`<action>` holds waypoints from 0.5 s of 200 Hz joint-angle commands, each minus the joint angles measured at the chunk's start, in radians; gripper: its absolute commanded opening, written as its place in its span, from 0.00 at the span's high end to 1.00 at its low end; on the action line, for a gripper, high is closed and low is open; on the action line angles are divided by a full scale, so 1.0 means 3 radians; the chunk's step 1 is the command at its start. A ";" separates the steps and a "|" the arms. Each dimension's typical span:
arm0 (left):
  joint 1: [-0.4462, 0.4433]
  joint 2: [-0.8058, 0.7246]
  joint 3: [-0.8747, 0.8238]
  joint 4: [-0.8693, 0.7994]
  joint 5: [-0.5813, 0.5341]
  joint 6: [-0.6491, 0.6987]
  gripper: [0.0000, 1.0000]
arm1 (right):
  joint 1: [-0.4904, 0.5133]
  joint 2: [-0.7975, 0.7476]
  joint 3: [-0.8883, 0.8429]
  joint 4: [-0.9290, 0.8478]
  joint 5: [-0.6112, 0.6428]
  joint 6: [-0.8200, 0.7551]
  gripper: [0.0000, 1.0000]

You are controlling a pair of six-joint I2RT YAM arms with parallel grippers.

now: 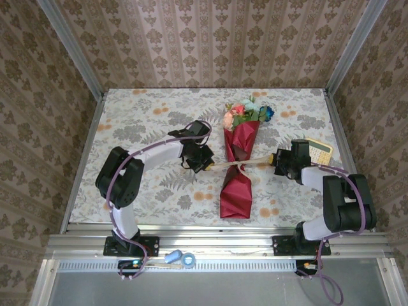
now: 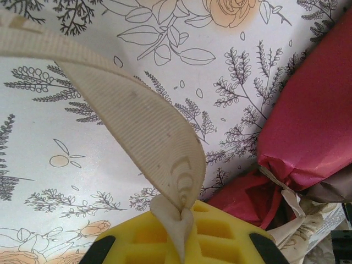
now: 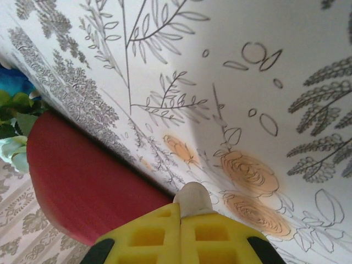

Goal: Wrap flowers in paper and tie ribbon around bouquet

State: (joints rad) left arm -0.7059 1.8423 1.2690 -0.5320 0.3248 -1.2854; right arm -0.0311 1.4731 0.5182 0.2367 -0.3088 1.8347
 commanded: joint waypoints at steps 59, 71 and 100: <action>0.0101 -0.0111 -0.0193 -0.0293 -0.0190 0.0115 1.00 | -0.0186 0.0150 0.0041 0.0034 0.0060 -0.0116 1.00; 0.0137 -0.0131 -0.0260 -0.0209 -0.0150 0.0102 1.00 | -0.0205 0.0167 0.0064 0.0030 0.0043 -0.0146 1.00; 0.0149 -0.0089 -0.0245 -0.0119 -0.0076 0.0122 1.00 | -0.0208 0.0209 0.0113 0.0027 0.0006 -0.0197 1.00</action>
State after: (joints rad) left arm -0.6800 1.8389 1.2095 -0.5159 0.3157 -1.2781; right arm -0.0628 1.5143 0.5209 0.2371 -0.3656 1.8080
